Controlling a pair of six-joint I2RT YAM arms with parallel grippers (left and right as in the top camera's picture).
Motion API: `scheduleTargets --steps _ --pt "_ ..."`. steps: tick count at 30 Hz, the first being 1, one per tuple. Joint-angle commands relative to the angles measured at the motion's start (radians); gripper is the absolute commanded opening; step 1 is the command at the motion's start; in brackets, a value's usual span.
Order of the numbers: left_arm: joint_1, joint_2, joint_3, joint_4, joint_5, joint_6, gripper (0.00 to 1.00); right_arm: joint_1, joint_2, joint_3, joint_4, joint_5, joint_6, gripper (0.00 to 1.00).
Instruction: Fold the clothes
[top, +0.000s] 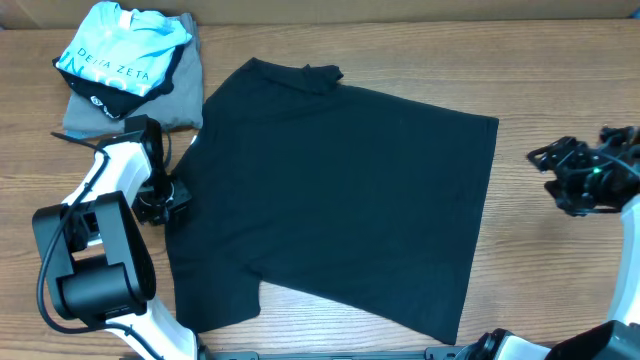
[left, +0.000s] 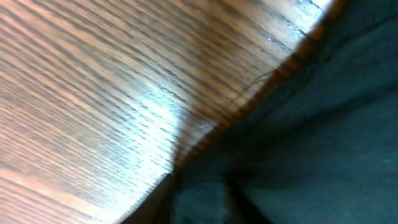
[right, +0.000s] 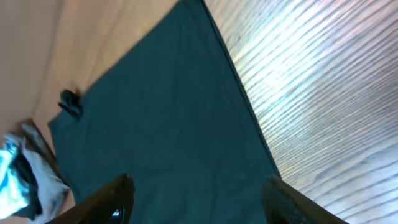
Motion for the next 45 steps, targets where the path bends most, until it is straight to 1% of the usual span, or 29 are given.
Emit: scheduleTargets --steps 1,2,4,6,9,12,16,20,24,26,28,32,33,34,37,38,40,41,43,44,45 --pt "-0.049 -0.023 0.01 0.014 0.047 0.071 0.42 0.045 0.018 -0.079 0.024 0.065 0.025 0.68" --pt "-0.058 -0.05 0.028 0.004 0.047 0.071 0.46 0.052 0.023 -0.098 0.032 0.094 0.048 0.65" --pt "-0.07 -0.097 0.064 -0.01 0.049 0.071 0.57 0.066 0.042 -0.15 0.079 0.142 0.085 0.64" --pt "-0.08 -0.143 0.098 -0.025 0.059 0.074 0.62 0.075 0.068 -0.199 0.148 0.146 0.087 0.59" --pt "-0.087 -0.216 0.135 -0.028 0.125 0.103 0.63 0.087 0.135 -0.277 0.275 0.147 0.091 0.51" --pt "-0.086 -0.262 0.14 -0.029 0.159 0.105 0.64 0.103 0.209 -0.314 0.337 0.147 0.091 0.51" --pt "-0.087 -0.283 0.14 -0.032 0.191 0.116 0.64 0.141 0.321 -0.315 0.38 0.146 0.081 0.56" --pt "-0.087 -0.282 0.14 -0.038 0.206 0.126 0.64 0.182 0.392 -0.315 0.442 0.166 0.079 0.55" --pt "-0.087 -0.282 0.14 -0.045 0.206 0.127 0.64 0.217 0.425 -0.315 0.485 0.251 0.082 0.54" --pt "-0.086 -0.282 0.14 -0.049 0.206 0.129 0.64 0.229 0.431 -0.315 0.492 0.313 0.084 0.47" --pt "-0.087 -0.282 0.14 -0.052 0.206 0.13 0.64 0.234 0.433 -0.315 0.494 0.36 0.105 0.42" --pt "-0.087 -0.282 0.14 -0.053 0.211 0.13 0.64 0.235 0.434 -0.315 0.503 0.428 0.137 0.31" --pt "-0.087 -0.282 0.14 -0.053 0.22 0.13 0.64 0.235 0.434 -0.315 0.515 0.438 0.136 0.26" --pt "-0.087 -0.282 0.14 -0.053 0.227 0.13 0.64 0.235 0.434 -0.315 0.526 0.438 0.136 0.24" --pt "-0.087 -0.282 0.14 -0.053 0.243 0.129 0.64 0.235 0.434 -0.315 0.575 0.438 0.136 0.22" --pt "-0.087 -0.282 0.14 -0.053 0.248 0.129 0.64 0.235 0.434 -0.315 0.597 0.438 0.137 0.18" --pt "-0.087 -0.282 0.14 -0.055 0.248 0.129 0.64 0.235 0.434 -0.315 0.619 0.438 0.136 0.13" --pt "-0.086 -0.282 0.14 -0.056 0.248 0.129 0.64 0.235 0.434 -0.315 0.626 0.438 0.136 0.13" --pt "-0.086 -0.282 0.14 -0.057 0.248 0.13 0.64 0.235 0.433 -0.314 0.643 0.436 0.136 0.13" --pt "-0.087 -0.282 0.14 -0.057 0.248 0.129 0.64 0.235 0.433 -0.309 0.644 0.436 0.135 0.17" --pt "-0.087 -0.282 0.14 -0.057 0.248 0.129 0.64 0.231 0.433 -0.299 0.644 0.432 0.135 0.18"
